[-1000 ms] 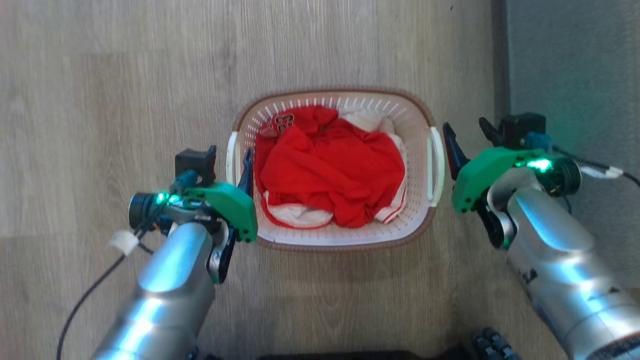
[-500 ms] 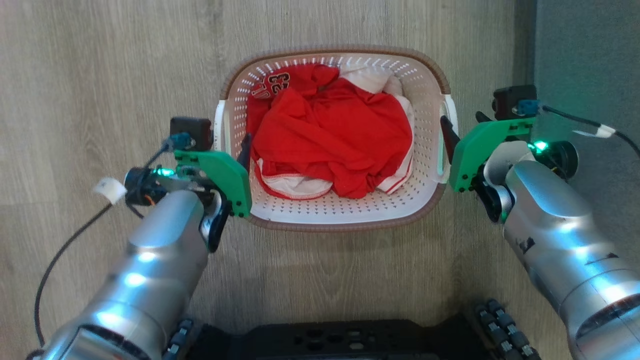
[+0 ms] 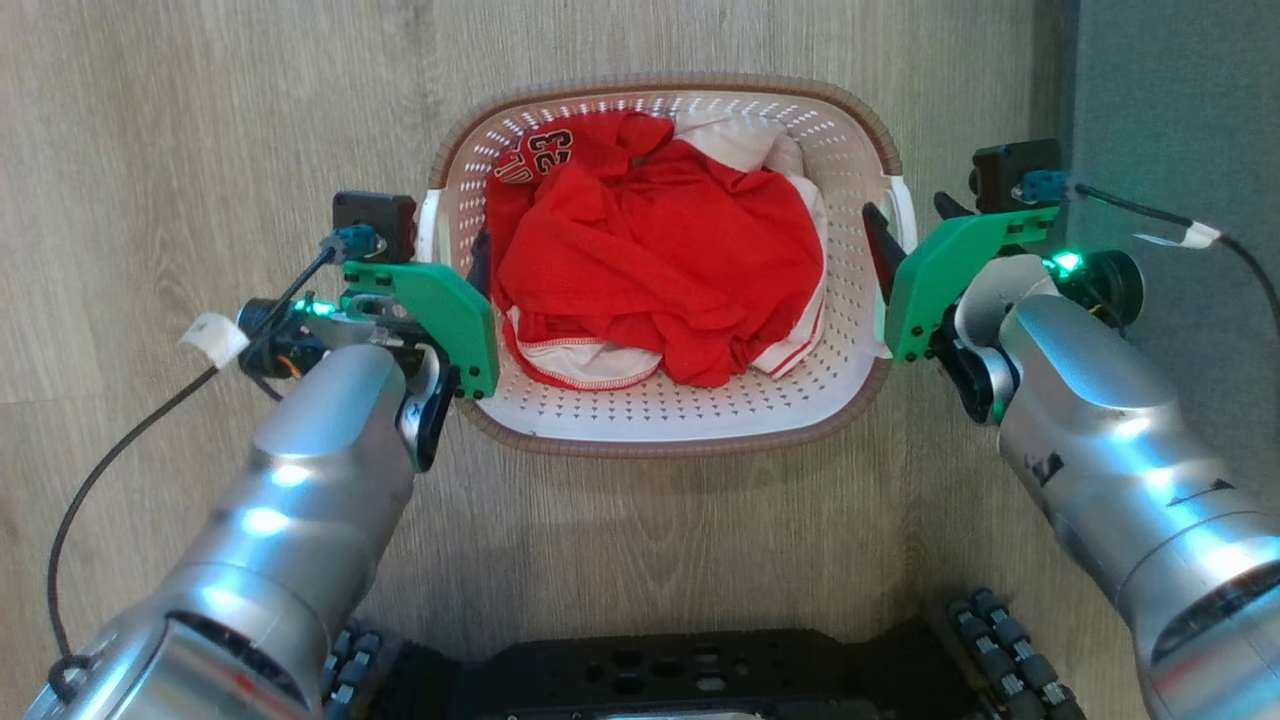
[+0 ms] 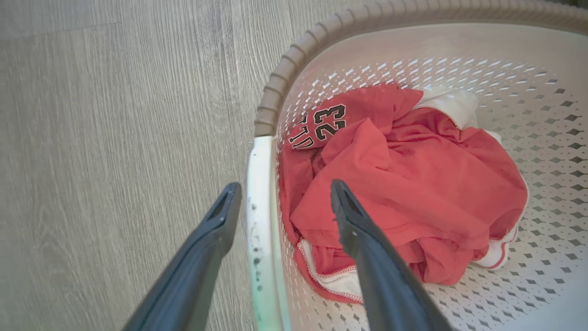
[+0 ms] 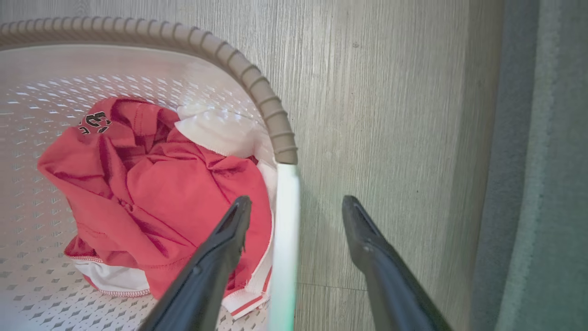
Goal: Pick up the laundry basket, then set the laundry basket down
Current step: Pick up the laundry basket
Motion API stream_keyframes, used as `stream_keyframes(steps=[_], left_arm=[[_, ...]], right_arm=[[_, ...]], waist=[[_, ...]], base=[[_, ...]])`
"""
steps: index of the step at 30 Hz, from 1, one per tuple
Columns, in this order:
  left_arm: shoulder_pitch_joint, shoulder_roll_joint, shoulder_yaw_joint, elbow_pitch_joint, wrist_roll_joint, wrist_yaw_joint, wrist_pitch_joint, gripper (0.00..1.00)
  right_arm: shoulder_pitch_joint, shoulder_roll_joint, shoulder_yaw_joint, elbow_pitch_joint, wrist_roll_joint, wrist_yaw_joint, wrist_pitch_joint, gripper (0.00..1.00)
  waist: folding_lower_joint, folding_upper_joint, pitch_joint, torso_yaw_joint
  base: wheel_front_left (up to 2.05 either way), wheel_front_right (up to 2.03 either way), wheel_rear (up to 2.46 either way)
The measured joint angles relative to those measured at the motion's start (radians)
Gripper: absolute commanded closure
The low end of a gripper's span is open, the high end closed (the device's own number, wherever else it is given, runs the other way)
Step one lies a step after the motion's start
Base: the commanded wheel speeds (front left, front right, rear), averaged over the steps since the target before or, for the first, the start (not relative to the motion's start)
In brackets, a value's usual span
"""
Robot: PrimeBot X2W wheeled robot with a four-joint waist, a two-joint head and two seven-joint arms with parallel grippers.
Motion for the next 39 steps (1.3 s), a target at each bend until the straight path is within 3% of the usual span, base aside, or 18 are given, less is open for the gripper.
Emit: stream_keyframes(steps=[15,24,39], left_arm=[[-0.002,0.0,-0.093,0.023,-0.087,0.027,0.031,0.0],[-0.033,0.0,-0.156,0.027,-0.123,0.034,0.108,0.0],[-0.07,0.0,-0.242,0.016,-0.173,0.052,0.11,0.0]], right_arm=[[-0.005,-0.006,0.097,0.008,0.091,0.0,-0.005,0.0],[-0.045,-0.007,0.146,0.035,0.134,0.0,0.061,0.0],[-0.094,-0.006,0.195,0.077,0.178,0.0,0.074,0.0]], waist=[[0.0,0.0,0.006,0.001],[0.0,0.0,0.039,0.008],[0.0,0.0,0.08,0.023]], base=[[0.0,0.0,0.0],[0.0,0.0,0.0],[0.0,0.0,0.0]])
